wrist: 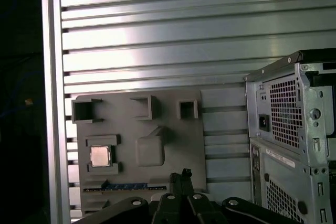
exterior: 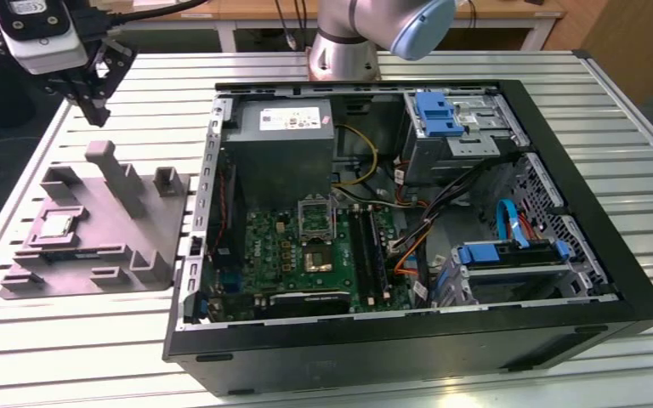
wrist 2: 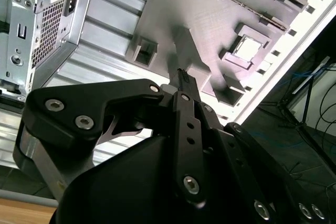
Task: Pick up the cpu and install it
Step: 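Reach for the cpu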
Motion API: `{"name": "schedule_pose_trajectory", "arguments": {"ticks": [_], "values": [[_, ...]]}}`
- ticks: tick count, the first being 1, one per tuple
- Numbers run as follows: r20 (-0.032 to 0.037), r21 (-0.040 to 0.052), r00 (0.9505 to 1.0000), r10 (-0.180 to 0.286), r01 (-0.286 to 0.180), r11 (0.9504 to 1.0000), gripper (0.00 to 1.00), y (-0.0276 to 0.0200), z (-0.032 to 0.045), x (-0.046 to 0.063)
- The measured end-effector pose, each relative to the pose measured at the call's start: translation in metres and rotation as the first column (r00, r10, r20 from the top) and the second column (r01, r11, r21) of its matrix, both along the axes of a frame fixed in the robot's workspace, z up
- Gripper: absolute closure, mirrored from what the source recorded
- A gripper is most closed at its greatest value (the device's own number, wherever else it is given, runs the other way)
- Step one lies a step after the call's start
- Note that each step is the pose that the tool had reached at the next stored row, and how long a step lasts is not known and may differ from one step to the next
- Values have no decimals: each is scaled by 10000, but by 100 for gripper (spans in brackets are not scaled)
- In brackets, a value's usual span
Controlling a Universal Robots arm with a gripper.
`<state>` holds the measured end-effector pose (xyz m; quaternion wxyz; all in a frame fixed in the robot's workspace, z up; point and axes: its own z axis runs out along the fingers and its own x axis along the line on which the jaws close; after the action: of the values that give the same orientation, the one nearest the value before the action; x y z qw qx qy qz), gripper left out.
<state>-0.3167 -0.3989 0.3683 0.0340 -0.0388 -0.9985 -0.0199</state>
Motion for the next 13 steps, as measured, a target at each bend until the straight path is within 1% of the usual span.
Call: {"name": "schedule_pose_trajectory", "arguments": {"ticks": [13], "values": [[-66,0,10000,0,0,10000,89,0,-17,-66]]}}
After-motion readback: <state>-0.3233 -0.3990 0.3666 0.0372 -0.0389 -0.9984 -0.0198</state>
